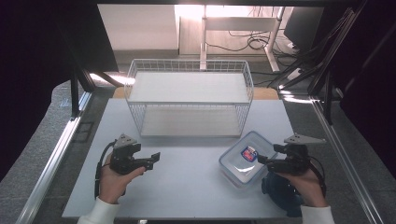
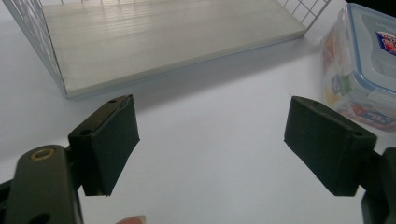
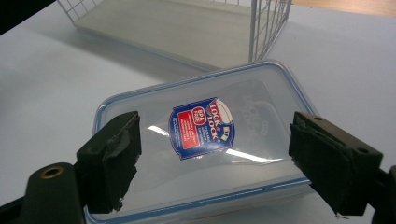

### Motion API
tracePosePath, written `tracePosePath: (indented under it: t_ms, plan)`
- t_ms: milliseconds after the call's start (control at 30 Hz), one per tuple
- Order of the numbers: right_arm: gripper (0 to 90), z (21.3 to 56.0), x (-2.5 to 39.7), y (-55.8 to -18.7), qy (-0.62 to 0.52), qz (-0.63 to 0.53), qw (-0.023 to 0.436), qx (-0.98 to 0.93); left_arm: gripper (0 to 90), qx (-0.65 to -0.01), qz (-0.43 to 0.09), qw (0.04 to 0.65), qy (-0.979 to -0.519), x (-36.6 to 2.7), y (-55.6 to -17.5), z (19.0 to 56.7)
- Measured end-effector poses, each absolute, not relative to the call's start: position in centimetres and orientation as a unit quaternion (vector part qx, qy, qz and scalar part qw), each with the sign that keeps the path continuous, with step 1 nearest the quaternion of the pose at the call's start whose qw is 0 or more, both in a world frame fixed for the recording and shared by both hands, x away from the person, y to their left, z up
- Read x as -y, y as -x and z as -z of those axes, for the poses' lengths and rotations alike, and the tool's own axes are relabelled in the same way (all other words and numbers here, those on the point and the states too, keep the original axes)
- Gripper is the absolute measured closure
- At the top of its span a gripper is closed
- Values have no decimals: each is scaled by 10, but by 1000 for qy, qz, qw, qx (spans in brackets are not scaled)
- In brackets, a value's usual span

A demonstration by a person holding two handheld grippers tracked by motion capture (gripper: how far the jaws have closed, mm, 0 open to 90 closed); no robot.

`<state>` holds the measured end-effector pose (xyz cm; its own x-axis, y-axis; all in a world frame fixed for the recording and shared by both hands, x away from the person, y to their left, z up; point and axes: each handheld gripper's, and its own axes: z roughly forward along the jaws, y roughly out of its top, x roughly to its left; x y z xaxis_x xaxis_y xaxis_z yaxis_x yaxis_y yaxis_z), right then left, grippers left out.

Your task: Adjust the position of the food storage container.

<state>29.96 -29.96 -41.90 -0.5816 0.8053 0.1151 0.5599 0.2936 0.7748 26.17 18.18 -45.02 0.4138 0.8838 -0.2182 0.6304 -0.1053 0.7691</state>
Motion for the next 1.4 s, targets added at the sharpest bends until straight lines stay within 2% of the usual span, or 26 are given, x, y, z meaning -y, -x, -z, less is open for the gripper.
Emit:
tracePosePath:
  t_ms: [833, 1133, 1400]
  plan:
    - [289, 406, 292, -290, -441, -411, 162, -781, 167, -511, -147, 408, -742, -179, -254, 441]
    - [316, 411, 291, -295, -457, -402, 143, -780, 166, -517, -145, 405, -740, -184, -253, 438]
    - [397, 393, 295, -300, -466, -373, 170, -784, 163, -519, -140, 408, -738, -188, -255, 438]
